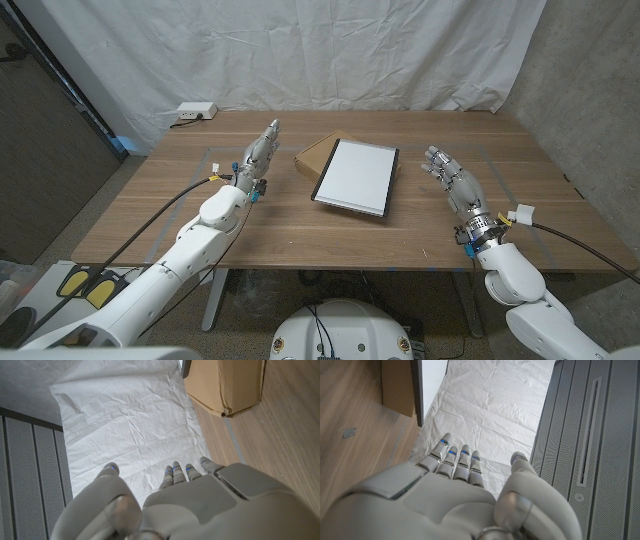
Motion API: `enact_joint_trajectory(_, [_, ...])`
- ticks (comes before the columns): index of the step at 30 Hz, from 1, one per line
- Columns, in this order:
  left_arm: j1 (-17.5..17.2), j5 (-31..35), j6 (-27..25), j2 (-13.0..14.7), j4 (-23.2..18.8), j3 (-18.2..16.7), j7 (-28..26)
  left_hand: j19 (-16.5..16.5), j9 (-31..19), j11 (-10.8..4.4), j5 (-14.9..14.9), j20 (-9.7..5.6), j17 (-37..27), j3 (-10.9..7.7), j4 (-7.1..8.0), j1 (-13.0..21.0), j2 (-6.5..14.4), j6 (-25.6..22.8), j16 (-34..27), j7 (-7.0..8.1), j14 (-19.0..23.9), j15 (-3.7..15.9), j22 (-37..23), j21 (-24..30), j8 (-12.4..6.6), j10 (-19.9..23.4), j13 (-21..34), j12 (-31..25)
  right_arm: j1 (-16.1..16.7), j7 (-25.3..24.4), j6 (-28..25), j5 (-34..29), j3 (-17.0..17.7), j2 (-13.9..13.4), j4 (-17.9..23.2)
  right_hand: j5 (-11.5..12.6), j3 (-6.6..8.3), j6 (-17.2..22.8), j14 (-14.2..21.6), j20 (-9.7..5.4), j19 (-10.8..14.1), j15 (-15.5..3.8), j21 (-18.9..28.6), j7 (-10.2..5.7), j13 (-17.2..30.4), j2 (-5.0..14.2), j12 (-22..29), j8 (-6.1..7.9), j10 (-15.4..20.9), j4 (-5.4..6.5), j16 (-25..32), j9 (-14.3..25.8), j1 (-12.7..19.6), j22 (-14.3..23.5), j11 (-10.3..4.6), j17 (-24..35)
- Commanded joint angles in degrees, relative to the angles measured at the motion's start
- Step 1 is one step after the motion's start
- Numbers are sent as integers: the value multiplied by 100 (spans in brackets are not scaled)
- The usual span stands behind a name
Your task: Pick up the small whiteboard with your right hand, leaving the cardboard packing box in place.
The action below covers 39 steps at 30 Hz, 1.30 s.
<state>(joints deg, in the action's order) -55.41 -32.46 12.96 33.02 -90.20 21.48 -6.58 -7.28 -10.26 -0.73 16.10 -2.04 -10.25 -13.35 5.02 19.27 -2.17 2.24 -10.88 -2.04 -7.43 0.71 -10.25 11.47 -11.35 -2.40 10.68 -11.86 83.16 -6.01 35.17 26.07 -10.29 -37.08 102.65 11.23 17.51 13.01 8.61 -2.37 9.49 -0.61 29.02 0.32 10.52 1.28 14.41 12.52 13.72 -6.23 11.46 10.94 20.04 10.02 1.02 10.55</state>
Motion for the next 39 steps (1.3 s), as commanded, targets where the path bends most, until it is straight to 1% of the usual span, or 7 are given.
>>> enact_joint_trajectory(1, [-91, -2, 12, 13, -62, -32, -57, -29, -33, 19, -17, -145, -17, -9, -29, 65, 14, -17, 11, -26, 19, -27, -20, 9, -7, -2, 0, 13, 269, -137, 62, -242, 100, 66, 124, -5, 14, 42, 59, -221, 49, -13, -7, -12, 21, 7, 21, 15, 56, -15, 31, 16, 47, 7, 13, 10])
enact_joint_trajectory(7, [-42, -24, -25, 4, -39, 10, 24, -25, -33, 32, -21, -153, -17, -5, -31, 69, 17, -13, 11, -28, 22, -25, -20, 11, -3, 3, 0, 12, 402, -92, 167, -247, 166, 55, 175, -8, 14, 53, 63, -221, 58, -12, -18, -11, 22, 8, 16, 13, 56, -19, 28, 16, 51, 8, 12, 12])
enact_joint_trajectory(8, [-36, -15, -18, -5, -34, 15, 19, -15, -33, 34, -24, -194, -17, -4, -32, 72, 20, -12, 11, -25, 25, -25, -20, 15, -2, 3, 0, 13, 426, -97, 189, -267, 181, 59, 186, -9, 13, 52, 64, -221, 59, -7, -19, -11, 22, 7, 16, 12, 58, -19, 28, 16, 50, 8, 16, 13])
enact_joint_trajectory(14, [-19, -10, -15, 1, -44, 10, 25, 62, -34, 59, -32, -295, -17, 4, -37, 82, 27, -15, 5, -45, 47, -46, -17, 42, 0, 6, 0, 14, 562, -119, 318, -401, 258, 99, 258, -11, 13, 56, 71, -220, 67, -5, -28, -12, 22, 8, 12, 8, 61, -21, 28, 17, 50, 8, 18, 15])
enact_joint_trajectory(27, [73, 4, -7, -25, 5, 47, 89, 103, -35, 78, -45, -279, -18, 16, -47, 100, 36, -25, -1, -60, 84, -73, -13, 49, 1, 27, 1, 10, 780, -76, 437, -470, 322, 186, 339, -16, 10, 66, 88, -219, 84, -6, -46, -14, 23, 5, 9, 2, 74, -27, 28, 17, 53, 9, 15, 18])
enact_joint_trajectory(32, [43, -57, -38, -14, -35, 15, 83, 240, -35, 68, -54, -371, -18, 24, -57, 120, 46, -41, -25, -65, 167, -64, -11, 92, -2, 80, 1, -6, 844, -44, 517, -517, 350, 206, 347, -18, 9, 72, 100, -218, 96, 2, -52, -14, 24, 4, 11, -1, 89, -30, 29, 18, 54, 9, 12, 20])
enact_joint_trajectory(39, [-11, -62, 42, -31, -55, -24, 37, 327, -36, 70, -60, -364, -18, 31, -71, 144, 53, -55, -43, -83, 252, -57, -8, 113, -3, 115, 1, -12, 1007, -46, 533, -595, 453, 195, 454, -22, 6, 77, 100, -215, 105, -4, -65, -11, 25, -1, 10, -5, 101, -35, 24, 18, 57, 10, 9, 21])
